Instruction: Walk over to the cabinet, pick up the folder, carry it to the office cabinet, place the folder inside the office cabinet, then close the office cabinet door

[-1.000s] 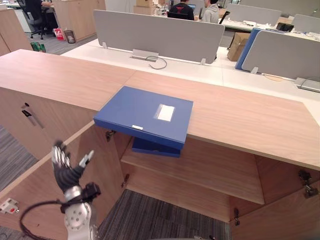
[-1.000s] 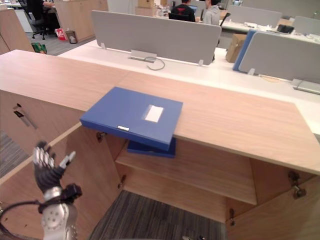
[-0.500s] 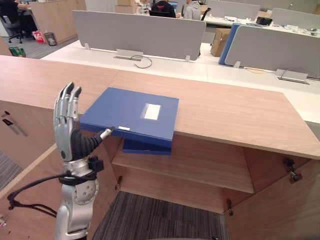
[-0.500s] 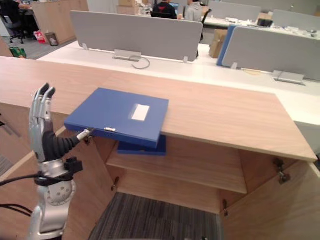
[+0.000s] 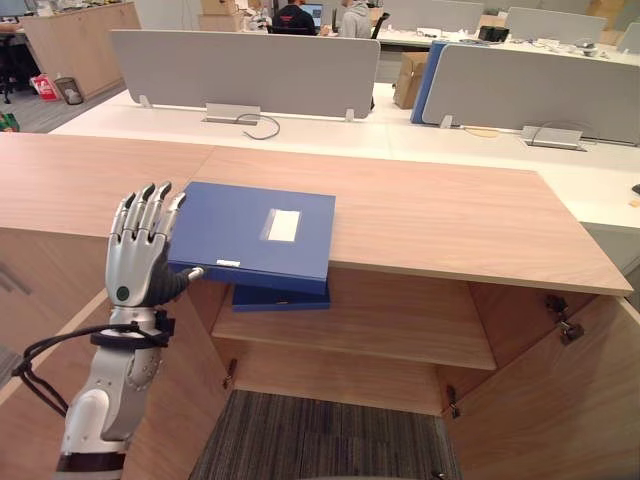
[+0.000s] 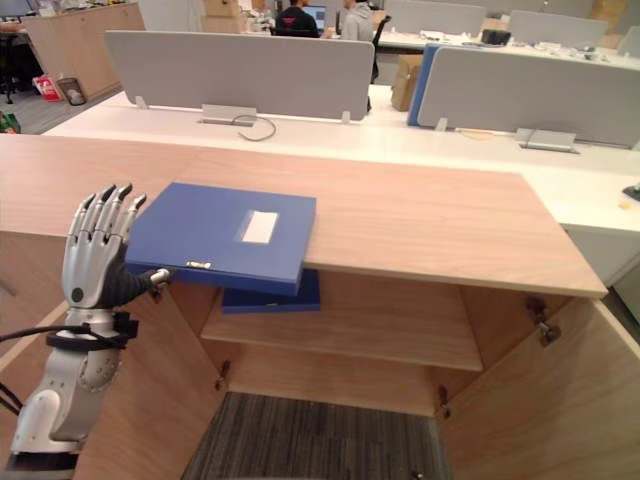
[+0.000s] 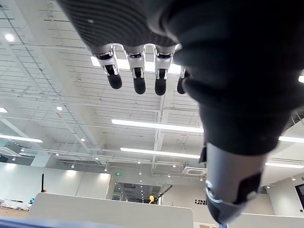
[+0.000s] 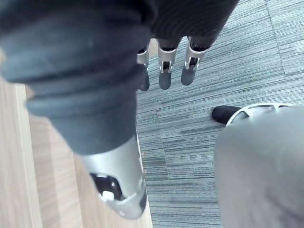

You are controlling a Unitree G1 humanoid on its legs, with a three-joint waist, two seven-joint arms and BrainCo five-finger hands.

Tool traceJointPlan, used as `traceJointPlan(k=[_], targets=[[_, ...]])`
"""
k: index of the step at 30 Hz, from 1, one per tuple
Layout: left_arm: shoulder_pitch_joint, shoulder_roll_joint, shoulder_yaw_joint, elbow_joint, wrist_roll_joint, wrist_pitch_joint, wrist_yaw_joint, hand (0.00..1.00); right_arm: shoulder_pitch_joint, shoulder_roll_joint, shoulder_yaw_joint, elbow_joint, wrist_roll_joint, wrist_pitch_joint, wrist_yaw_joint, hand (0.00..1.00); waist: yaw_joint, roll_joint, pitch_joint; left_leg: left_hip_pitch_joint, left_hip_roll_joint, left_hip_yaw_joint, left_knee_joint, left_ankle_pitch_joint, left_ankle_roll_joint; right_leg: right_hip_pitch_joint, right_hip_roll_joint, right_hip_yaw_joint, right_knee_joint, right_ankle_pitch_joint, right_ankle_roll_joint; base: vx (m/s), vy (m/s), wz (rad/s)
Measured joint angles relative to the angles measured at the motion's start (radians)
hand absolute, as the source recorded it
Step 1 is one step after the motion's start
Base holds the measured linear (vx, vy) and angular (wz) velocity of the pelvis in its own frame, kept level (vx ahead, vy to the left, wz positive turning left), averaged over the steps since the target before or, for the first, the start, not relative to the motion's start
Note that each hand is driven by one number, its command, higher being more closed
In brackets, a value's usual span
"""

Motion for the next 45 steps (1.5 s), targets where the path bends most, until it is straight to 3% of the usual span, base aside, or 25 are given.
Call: traceJointPlan(k=[8,25,34,35,45], targets=[[0.000,0.045,-0.029,0.052,0.002,-0.017,-0.026,0.00,0.000,-0.003,0.029,-0.001,-0.008,0.000,0.005,0.00,-0.014,-0.003,0.001,0.005,-0.002,0.001,-0.001,0.000,0.000,0.008,-0.002,0.000,-0.004,0.001,0.000,-0.01,-0.004,0.00],[-0.065,0.054,-0.152,0.246,0.007,-0.026,-0.079,0.00,0.006,-0.014,0.071,-0.019,-0.039,0.001,0.007,0.00,-0.045,-0.002,0.001,0.003,0.001,0.012,-0.004,-0.001,-0.002,0.002,0.003,0.007,-0.015,0.004,0.002,-0.02,-0.009,-0.01],[-0.141,0.077,-0.180,0.341,0.068,0.015,-0.078,0.00,0.006,-0.016,0.073,-0.019,-0.042,0.001,0.007,0.00,-0.057,0.000,0.000,0.007,0.003,0.024,0.003,-0.007,-0.010,0.004,-0.002,0.020,-0.018,0.012,-0.001,-0.01,-0.003,-0.04],[-0.155,0.079,-0.184,0.357,0.072,0.019,-0.078,1.00,0.009,-0.016,0.073,-0.019,-0.042,0.001,0.007,0.00,-0.057,0.000,0.000,0.008,0.003,0.027,0.004,-0.007,-0.010,0.004,-0.001,0.024,-0.018,0.014,-0.001,-0.05,-0.012,-0.07],[-0.205,0.081,-0.196,0.384,0.111,0.052,-0.035,1.00,0.015,-0.017,0.073,-0.019,-0.043,0.002,0.006,0.00,-0.074,0.009,-0.006,0.017,0.009,0.049,0.004,-0.007,-0.010,0.002,0.004,0.043,-0.020,0.023,-0.001,-0.05,-0.017,-0.08]])
